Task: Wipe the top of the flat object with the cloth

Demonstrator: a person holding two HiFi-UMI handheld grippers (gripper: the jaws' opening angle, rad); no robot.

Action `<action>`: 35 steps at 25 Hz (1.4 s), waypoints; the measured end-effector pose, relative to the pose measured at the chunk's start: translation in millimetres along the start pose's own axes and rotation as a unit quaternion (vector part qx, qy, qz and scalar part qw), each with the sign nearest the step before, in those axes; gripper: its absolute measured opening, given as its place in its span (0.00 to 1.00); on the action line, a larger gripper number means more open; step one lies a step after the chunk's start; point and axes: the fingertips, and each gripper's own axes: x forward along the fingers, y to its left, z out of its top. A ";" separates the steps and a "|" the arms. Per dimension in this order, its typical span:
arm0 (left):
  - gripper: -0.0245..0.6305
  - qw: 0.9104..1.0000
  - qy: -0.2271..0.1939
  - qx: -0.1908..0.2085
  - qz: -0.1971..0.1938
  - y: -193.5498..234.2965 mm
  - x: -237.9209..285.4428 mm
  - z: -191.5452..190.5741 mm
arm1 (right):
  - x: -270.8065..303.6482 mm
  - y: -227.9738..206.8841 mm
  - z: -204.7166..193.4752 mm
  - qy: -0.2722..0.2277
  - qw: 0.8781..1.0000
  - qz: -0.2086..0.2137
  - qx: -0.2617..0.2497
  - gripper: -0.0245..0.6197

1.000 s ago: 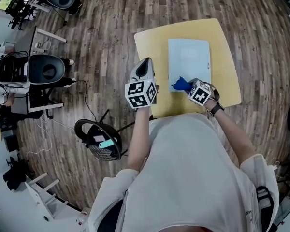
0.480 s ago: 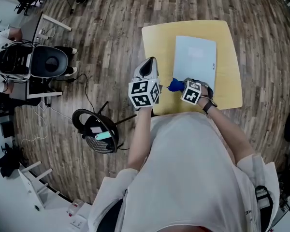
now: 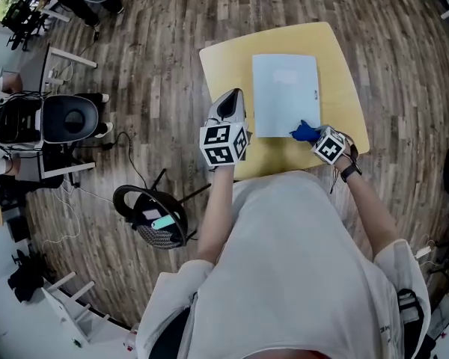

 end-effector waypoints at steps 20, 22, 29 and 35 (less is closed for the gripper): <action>0.04 0.997 -0.041 0.060 -0.007 -15.4 13.7 61.6 | -190.9 -128.2 137.5 -0.399 0.859 -0.223 0.229 0.15; 0.04 0.996 -0.059 0.068 -0.004 -17.4 12.6 80.7 | -225.2 -135.1 164.4 -0.436 0.840 -0.240 0.215 0.15; 0.04 0.988 -0.124 0.094 -0.001 -35.0 3.6 144.7 | -311.3 -140.0 218.6 -0.504 0.799 -0.287 0.159 0.15; 0.04 0.983 -0.148 0.110 -0.001 -50.5 -7.5 161.0 | -334.7 -124.2 229.9 -0.513 0.793 -0.305 0.126 0.15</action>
